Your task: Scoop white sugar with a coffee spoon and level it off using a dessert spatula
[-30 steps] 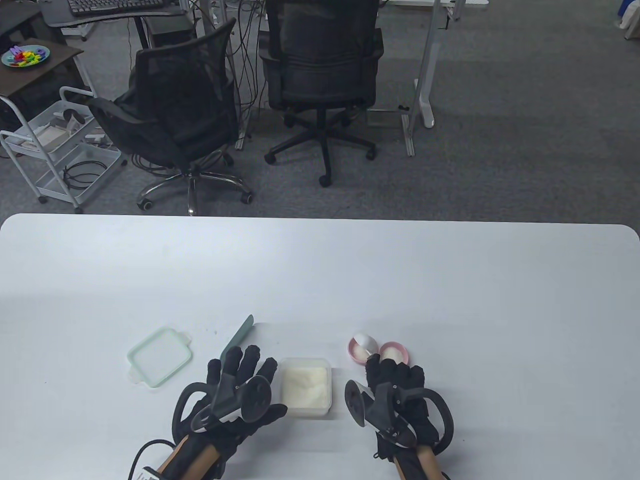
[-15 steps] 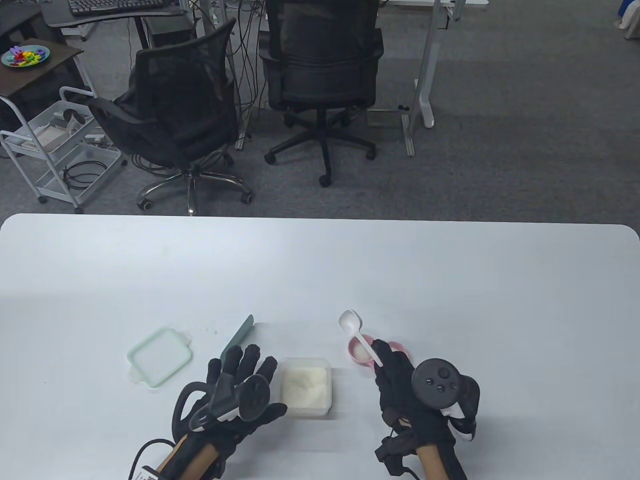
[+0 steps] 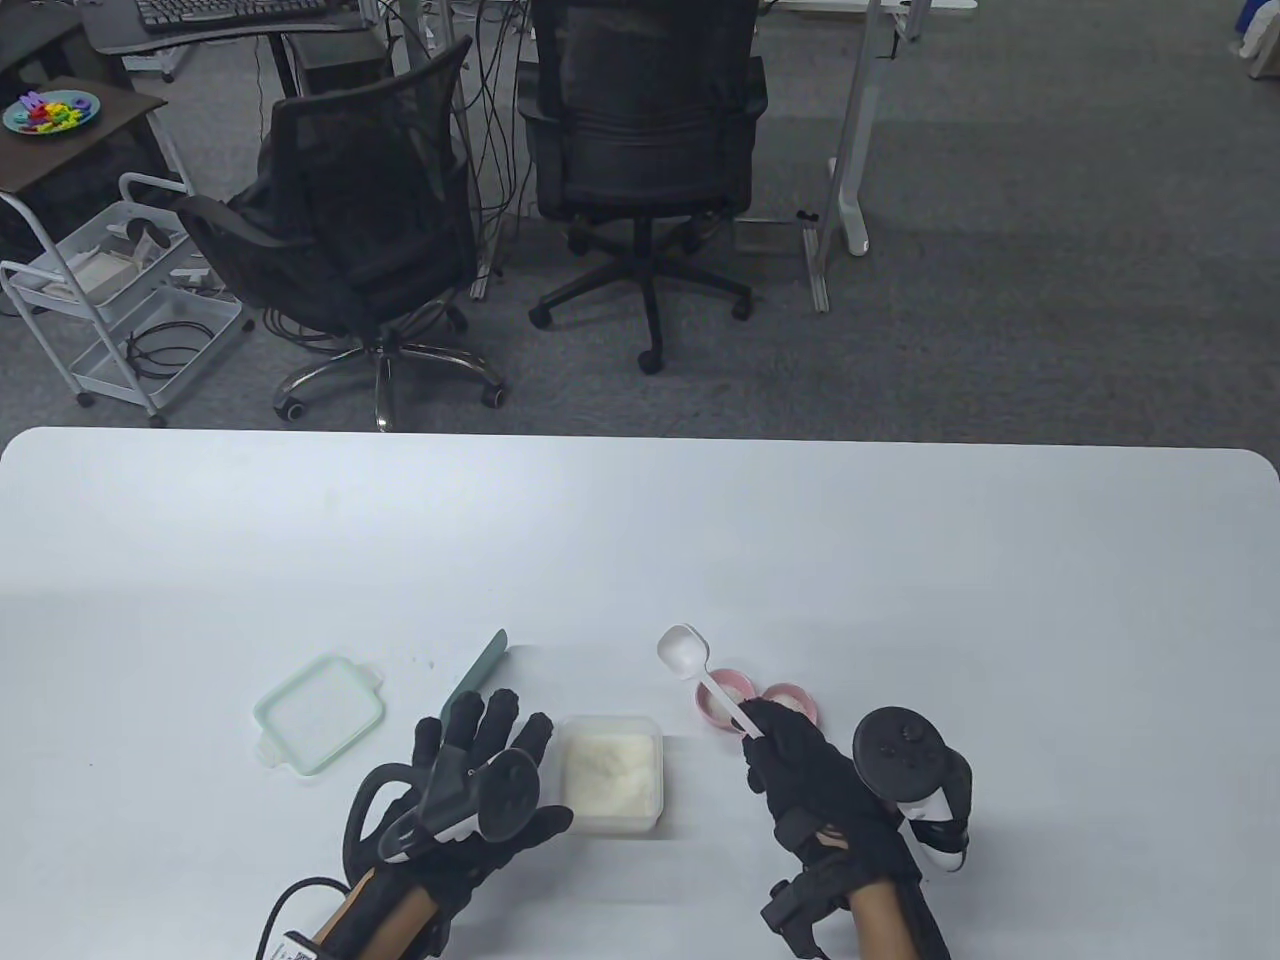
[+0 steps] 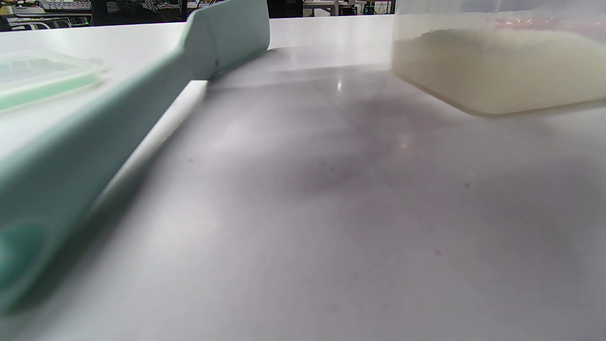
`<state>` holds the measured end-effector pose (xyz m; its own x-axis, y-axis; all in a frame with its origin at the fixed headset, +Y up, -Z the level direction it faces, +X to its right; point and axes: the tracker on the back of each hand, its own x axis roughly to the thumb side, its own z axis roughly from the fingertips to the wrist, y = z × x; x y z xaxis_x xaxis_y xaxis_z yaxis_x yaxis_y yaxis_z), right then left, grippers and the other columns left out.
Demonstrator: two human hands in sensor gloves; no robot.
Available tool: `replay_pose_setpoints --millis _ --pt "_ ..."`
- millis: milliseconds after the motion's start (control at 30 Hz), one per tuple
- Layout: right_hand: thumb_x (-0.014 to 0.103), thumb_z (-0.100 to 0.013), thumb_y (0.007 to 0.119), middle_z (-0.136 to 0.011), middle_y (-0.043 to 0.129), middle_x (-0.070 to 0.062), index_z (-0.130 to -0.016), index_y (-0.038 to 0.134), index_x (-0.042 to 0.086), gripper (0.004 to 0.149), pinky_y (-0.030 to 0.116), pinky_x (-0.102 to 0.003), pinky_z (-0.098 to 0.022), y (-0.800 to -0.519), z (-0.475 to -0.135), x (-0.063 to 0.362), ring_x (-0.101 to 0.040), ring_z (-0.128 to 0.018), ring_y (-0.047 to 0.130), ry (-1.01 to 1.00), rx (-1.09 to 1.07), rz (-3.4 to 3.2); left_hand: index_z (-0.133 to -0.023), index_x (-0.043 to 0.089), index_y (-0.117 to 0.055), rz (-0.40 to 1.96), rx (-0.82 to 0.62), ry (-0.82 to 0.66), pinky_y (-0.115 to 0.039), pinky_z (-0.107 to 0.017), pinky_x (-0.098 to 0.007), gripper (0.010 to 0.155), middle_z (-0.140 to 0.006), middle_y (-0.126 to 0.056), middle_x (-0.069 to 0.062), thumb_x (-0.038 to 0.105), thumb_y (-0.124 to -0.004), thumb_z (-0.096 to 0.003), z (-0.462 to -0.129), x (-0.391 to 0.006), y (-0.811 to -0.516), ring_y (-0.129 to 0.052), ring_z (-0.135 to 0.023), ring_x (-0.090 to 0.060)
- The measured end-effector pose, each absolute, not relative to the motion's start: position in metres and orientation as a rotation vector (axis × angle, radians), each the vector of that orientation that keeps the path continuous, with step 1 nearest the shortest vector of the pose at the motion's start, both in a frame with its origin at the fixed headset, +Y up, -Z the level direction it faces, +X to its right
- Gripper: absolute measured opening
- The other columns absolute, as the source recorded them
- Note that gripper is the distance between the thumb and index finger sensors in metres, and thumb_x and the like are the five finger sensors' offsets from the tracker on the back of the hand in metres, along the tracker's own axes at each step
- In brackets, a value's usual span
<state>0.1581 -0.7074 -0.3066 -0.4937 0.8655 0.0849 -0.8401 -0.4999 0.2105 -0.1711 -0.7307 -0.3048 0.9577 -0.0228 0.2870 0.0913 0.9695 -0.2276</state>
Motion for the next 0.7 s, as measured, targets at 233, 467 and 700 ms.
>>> replay_pose_setpoints --millis 233,467,700 --pt "0.019 -0.063 0.066 -0.095 0.076 -0.014 -0.113 0.056 0.006 0.052 0.062 -0.062 -0.071 -0.705 -0.305 0.149 -0.029 -0.072 0.085 0.15 0.266 2.183 -0.123 0.036 -0.02 -0.055 -0.242 -0.292 -0.029 -0.083 -0.069 0.092 -0.131 -0.011 -0.006 0.078 -0.053 -0.0484 -0.305 -0.171 -0.732 -0.019 -0.123 -0.047" --pt "0.019 -0.062 0.068 -0.095 0.078 -0.013 -0.113 0.06 0.011 0.052 0.061 -0.062 -0.072 -0.702 -0.301 0.134 -0.03 -0.073 0.086 0.144 0.325 2.321 -0.122 0.036 -0.017 -0.009 -0.23 -0.317 -0.03 -0.081 -0.071 0.094 -0.132 -0.012 -0.006 0.079 -0.054 -0.0467 -0.305 -0.168 -0.734 -0.02 -0.123 -0.049" --pt "0.019 -0.062 0.07 -0.096 0.078 -0.013 -0.112 0.061 0.014 0.051 0.06 -0.062 -0.073 -0.701 -0.293 0.107 -0.03 -0.074 0.086 0.145 0.421 2.584 -0.122 0.034 -0.016 0.03 -0.23 -0.332 -0.03 -0.083 -0.07 0.094 -0.131 -0.013 -0.006 0.079 -0.052 -0.0481 -0.305 -0.164 -0.741 -0.022 -0.123 -0.047"
